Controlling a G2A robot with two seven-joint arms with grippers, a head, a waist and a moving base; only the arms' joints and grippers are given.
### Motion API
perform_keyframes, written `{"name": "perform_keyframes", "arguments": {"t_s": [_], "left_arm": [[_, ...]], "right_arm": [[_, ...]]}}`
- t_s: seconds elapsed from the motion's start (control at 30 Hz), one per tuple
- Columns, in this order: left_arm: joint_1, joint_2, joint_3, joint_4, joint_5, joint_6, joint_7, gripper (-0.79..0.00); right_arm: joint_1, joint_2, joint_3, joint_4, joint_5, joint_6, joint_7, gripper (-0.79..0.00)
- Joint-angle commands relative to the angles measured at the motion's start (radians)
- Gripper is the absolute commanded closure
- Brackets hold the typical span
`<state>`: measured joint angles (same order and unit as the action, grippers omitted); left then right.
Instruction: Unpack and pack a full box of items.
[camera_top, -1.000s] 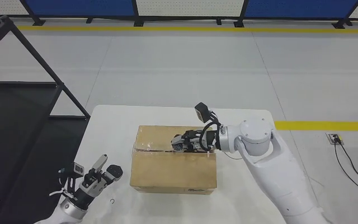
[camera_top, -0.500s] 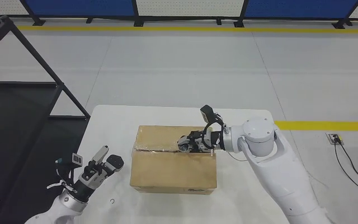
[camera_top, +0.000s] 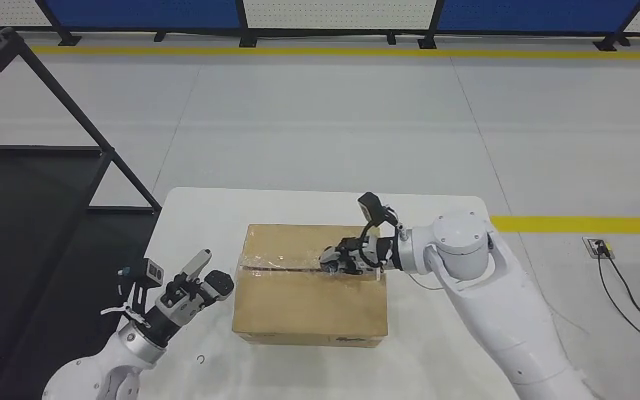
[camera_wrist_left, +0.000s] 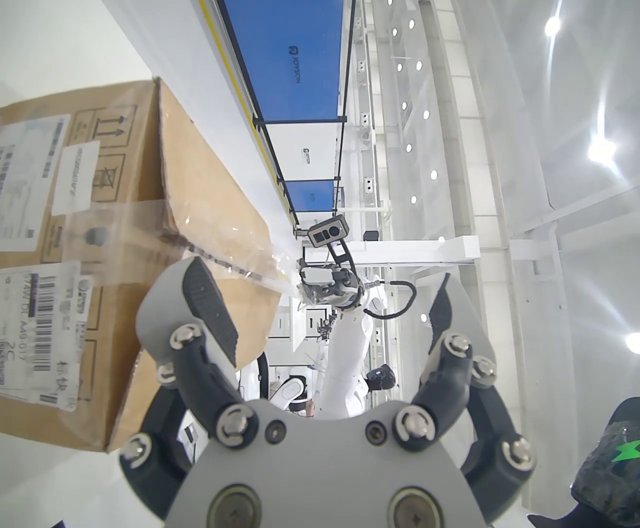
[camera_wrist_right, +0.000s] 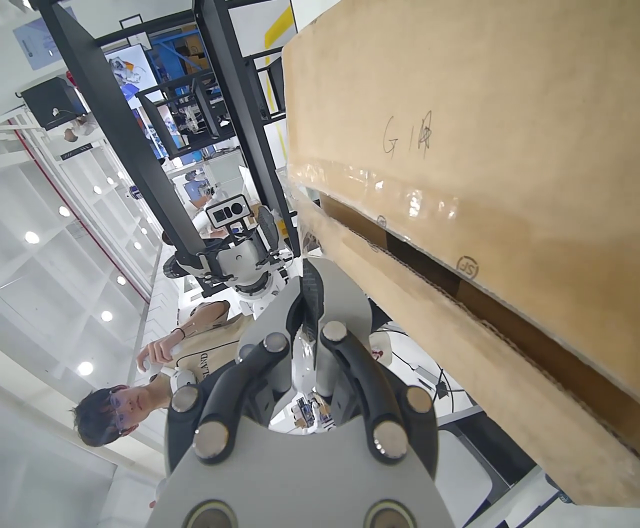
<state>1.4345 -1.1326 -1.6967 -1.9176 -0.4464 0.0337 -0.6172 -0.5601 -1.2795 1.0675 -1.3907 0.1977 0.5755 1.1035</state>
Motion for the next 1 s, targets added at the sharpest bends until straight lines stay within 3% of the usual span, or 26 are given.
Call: {"name": "perform_keyframes", "arguments": {"t_s": [0.0, 0.73, 0.97], "left_arm": [[0.002, -0.001, 0.002, 0.000, -0.003, -0.001, 0.010, -0.785], [-0.041, -0.005, 0.052, 0.035, -0.033, -0.026, 0.067, -0.785], [-0.045, -0.004, 0.059, 0.042, -0.029, -0.028, 0.064, -0.785]], "right_arm": [[-0.001, 0.003, 0.002, -0.002, -0.001, 0.005, -0.002, 0.000], [-0.046, 0.022, 0.016, -0.097, 0.091, 0.017, -0.039, 0.000], [-0.073, 0.025, 0.032, -0.138, 0.168, -0.049, -0.036, 0.000]]}}
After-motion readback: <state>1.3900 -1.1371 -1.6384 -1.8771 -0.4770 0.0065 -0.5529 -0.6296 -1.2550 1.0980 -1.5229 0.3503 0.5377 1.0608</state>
